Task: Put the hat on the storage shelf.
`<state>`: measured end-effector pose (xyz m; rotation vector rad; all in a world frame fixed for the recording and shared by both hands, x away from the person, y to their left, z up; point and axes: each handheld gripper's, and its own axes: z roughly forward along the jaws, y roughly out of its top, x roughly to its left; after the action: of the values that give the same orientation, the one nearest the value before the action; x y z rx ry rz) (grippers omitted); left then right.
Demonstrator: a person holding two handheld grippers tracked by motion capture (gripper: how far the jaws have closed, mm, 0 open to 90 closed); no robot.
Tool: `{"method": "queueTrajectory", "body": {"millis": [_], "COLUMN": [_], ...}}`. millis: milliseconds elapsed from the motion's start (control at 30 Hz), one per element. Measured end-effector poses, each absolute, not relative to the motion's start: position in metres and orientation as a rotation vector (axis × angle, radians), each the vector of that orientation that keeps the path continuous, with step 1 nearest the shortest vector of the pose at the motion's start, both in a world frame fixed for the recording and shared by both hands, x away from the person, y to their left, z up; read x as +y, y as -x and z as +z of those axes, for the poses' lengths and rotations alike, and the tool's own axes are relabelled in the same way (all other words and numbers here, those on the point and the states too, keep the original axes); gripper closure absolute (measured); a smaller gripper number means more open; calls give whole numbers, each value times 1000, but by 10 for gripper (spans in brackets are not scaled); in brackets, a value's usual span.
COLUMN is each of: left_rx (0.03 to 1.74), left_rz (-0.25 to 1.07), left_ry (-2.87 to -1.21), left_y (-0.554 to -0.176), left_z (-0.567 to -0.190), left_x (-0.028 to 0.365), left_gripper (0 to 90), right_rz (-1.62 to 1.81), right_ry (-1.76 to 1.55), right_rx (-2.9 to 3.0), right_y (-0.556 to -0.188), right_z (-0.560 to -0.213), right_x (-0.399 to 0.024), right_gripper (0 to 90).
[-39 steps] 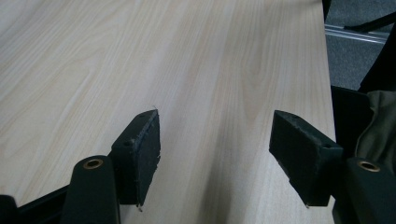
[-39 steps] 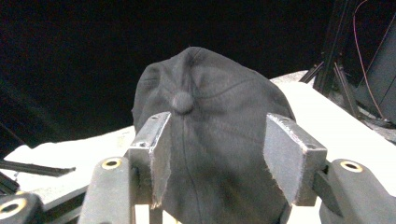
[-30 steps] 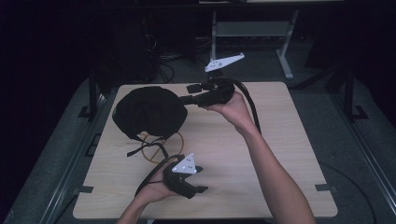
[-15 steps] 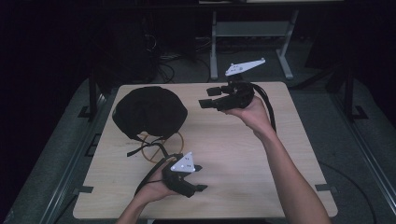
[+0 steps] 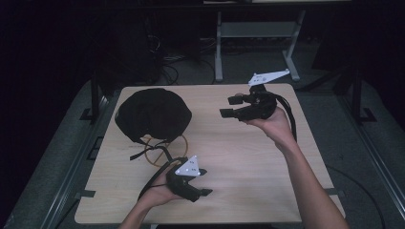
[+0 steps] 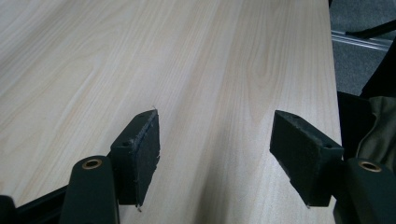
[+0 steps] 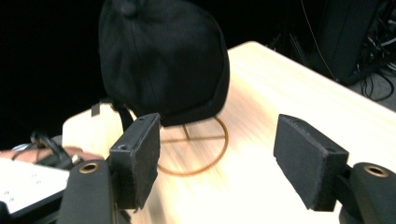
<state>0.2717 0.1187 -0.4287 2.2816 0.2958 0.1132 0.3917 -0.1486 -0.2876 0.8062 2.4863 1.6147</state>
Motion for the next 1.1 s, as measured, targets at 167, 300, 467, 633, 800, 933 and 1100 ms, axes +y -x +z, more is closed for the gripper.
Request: {"method": "queueTrajectory", "body": {"millis": [167,300,467,633,800,933,1100], "left_rx": [308,291,294,300,303,300,308], "left_rz": [110,106,109,107,102,106,98], "left_ry": [-2275,-2289,-2286,-2285,-2286,-2292,-2291], "left_y": [-271,-271,-272,-272,-272,-272,-271], "left_z": [-429,-429,-429,-429,-430,-429,-430], "left_x": [118,117,117,118,117,117,117], "left_gripper": [330,331,330,330,330,328,327], "right_rz": [1602,1617,1602,1591,1607,1594,1585], "right_ry": [-853,-888,-900,-913,-936,-951,-980], "right_rx": [2475,2468,2454,2449,2449,2456,2450], "right_y": [-386,-378,-370,-364,-355,-348,-340], "right_z": [-301,-311,-316,-320,-329,-337,-348], "right_x": [-166,-182,-193,-203,-217,-224,-233], "right_gripper": [300,290,276,265,264,253,244]}}
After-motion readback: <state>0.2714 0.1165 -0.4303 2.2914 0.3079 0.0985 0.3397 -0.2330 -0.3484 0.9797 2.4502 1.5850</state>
